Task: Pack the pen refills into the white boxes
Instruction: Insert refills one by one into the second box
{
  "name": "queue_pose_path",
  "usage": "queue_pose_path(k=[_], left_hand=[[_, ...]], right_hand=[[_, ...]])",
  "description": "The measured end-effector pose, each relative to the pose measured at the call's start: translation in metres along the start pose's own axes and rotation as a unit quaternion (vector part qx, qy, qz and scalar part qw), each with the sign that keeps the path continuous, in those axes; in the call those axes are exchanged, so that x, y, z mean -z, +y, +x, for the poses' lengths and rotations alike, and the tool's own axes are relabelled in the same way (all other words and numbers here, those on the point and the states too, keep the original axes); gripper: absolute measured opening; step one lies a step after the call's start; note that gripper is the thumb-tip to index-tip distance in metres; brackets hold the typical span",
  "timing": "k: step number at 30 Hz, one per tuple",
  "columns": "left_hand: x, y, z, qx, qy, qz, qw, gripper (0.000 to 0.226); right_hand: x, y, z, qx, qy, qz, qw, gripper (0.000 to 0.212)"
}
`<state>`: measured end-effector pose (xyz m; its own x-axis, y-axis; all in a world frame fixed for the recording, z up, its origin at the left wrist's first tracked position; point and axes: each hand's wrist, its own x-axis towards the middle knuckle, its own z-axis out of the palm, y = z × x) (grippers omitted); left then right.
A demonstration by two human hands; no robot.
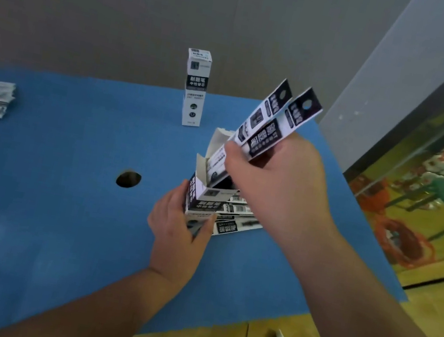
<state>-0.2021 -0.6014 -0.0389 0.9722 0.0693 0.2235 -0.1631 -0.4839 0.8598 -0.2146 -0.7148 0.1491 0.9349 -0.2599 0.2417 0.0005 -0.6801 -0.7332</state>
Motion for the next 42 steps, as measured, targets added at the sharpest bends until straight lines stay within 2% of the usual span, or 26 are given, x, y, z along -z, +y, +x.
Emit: queue_pose_path(k=[4, 9, 13, 15, 17, 19, 22, 24, 28, 32, 36, 38, 40, 42], left_hand=[[0.001, -0.002, 0.003, -0.008, -0.01, 0.004, 1.0, 0.061], [-0.001, 0.0, -0.002, -0.011, 0.003, 0.002, 1.0, 0.072], [-0.001, 0.001, -0.002, -0.003, 0.011, -0.007, 1.0, 0.069], [-0.001, 0.001, -0.003, -0.001, 0.009, -0.014, 1.0, 0.066], [-0.001, 0.002, -0.004, -0.002, 0.007, -0.017, 1.0, 0.066], [-0.001, 0.003, -0.004, -0.002, 0.009, -0.019, 1.0, 0.069], [-0.001, 0.001, -0.003, 0.004, 0.001, -0.032, 0.999, 0.061], [-0.001, -0.001, -0.001, 0.01, -0.012, -0.045, 0.999, 0.06], [-0.001, -0.003, 0.0, 0.01, -0.019, -0.041, 0.999, 0.058], [-0.002, -0.004, -0.002, 0.008, -0.018, -0.034, 0.999, 0.058], [-0.004, -0.006, -0.003, -0.008, -0.01, -0.018, 1.0, 0.059], [-0.003, -0.007, -0.001, -0.009, -0.016, -0.039, 0.999, 0.058], [-0.002, -0.007, 0.002, -0.01, -0.017, -0.057, 0.998, 0.057], [-0.002, -0.007, 0.001, -0.017, -0.015, -0.058, 0.998, 0.056]], right_hand=[[0.0, -0.002, 0.002, -0.022, 0.001, 0.039, 0.999, 0.022], [-0.004, 0.004, 0.0, -0.005, -0.118, -0.058, 0.991, 0.023], [0.012, 0.009, 0.001, -0.015, -0.128, 0.052, 0.99, 0.048], [0.016, 0.011, 0.002, 0.008, -0.125, 0.06, 0.99, 0.039], [0.014, 0.013, 0.001, 0.048, -0.134, 0.023, 0.99, 0.021], [0.01, 0.015, 0.0, 0.101, -0.137, -0.04, 0.985, 0.013], [0.006, 0.023, -0.001, 0.168, -0.106, -0.133, 0.971, 0.022], [0.007, 0.026, 0.001, 0.172, -0.112, -0.149, 0.967, 0.032], [0.008, 0.027, 0.009, 0.192, -0.162, -0.207, 0.945, 0.016], [0.007, 0.023, 0.015, 0.193, -0.192, -0.267, 0.924, 0.021], [0.01, 0.024, 0.02, 0.167, -0.246, -0.257, 0.919, 0.019], [0.016, 0.027, 0.022, 0.179, -0.203, -0.215, 0.938, 0.014], [0.022, 0.029, 0.022, 0.188, -0.146, -0.182, 0.954, 0.029], [0.024, 0.029, 0.023, 0.174, -0.159, -0.196, 0.952, 0.051]])
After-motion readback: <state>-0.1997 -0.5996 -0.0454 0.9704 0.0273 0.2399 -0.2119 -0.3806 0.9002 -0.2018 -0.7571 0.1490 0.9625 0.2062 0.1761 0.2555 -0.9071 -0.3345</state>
